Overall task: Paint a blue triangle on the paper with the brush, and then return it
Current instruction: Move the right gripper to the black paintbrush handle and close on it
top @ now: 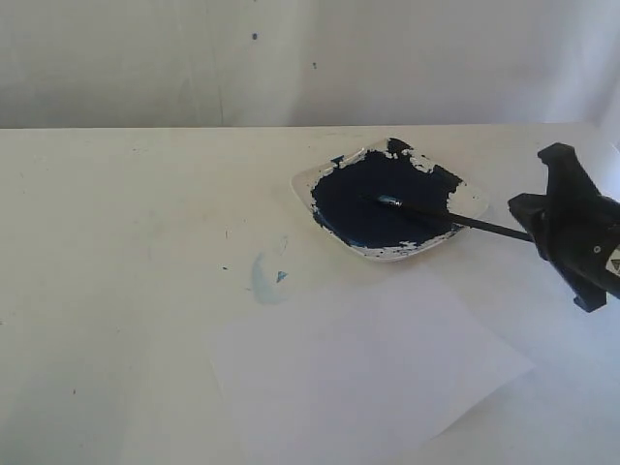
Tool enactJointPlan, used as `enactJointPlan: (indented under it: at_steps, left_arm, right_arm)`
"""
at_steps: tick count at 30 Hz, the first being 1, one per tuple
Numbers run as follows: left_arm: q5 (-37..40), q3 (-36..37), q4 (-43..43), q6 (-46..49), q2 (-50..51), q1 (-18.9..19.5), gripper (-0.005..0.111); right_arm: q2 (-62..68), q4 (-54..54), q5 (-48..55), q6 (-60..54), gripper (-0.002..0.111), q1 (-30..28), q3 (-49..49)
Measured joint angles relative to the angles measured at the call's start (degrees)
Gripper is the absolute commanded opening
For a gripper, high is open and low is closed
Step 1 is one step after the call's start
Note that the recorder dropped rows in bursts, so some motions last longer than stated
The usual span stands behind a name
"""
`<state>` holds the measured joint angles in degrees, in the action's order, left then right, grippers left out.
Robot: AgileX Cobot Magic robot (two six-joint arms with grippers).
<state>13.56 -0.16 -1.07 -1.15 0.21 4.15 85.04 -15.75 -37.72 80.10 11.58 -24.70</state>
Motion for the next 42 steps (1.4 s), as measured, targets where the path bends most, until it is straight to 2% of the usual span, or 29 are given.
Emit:
enactJointPlan:
  at_steps: [7, 16, 19, 27, 42]
  left_arm:
    - [0.0, 0.0, 0.0, 0.0, 0.0, 0.0, 0.0]
    - [0.0, 0.0, 0.0, 0.0, 0.0, 0.0, 0.0]
    - [0.0, 0.0, 0.0, 0.0, 0.0, 0.0, 0.0]
    - [0.0, 0.0, 0.0, 0.0, 0.0, 0.0, 0.0]
    - [0.0, 0.0, 0.0, 0.0, 0.0, 0.0, 0.0]
  right_arm:
    - [0.6, 8.7, 9.4, 7.4, 0.0, 0.0, -1.8]
    - [6.1, 9.1, 10.4, 9.8, 0.001, 0.0, -7.5]
    - [8.6, 9.1, 10.5, 12.4, 0.009, 0.0, -8.5]
    - [12.9, 9.1, 10.7, 15.5, 0.042, 0.0, -9.2]
    - [18.0, 12.2, 9.9, 16.2, 0.043, 0.0, -13.9]
